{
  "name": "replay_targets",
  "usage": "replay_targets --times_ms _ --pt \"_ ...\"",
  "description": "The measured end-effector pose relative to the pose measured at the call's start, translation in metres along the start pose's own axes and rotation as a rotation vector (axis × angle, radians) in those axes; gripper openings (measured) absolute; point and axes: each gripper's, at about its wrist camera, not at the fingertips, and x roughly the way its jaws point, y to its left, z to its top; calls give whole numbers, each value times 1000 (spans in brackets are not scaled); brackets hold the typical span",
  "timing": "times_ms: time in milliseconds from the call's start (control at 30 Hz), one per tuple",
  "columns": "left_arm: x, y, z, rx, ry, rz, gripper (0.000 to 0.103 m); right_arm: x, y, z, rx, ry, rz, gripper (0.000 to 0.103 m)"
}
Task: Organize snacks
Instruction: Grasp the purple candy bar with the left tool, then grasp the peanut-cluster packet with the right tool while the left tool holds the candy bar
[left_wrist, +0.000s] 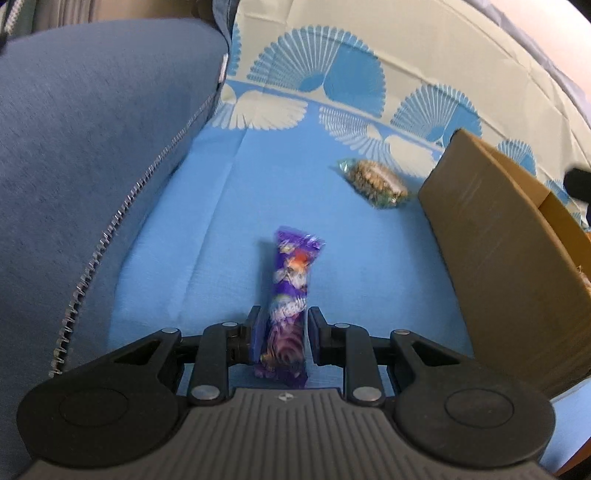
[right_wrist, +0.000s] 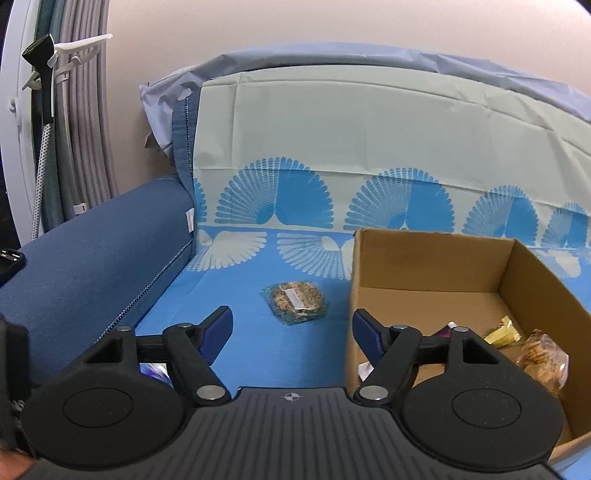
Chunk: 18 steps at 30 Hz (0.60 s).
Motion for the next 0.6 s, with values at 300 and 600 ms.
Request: replay_targets --times_ms 300,600 --pt "12 -2 -4 7 11 -26 35 76 25 55 -8 124 63 91" --pt "13 3 -2 -14 19 -49 37 200 37 52 3 303 -41 95"
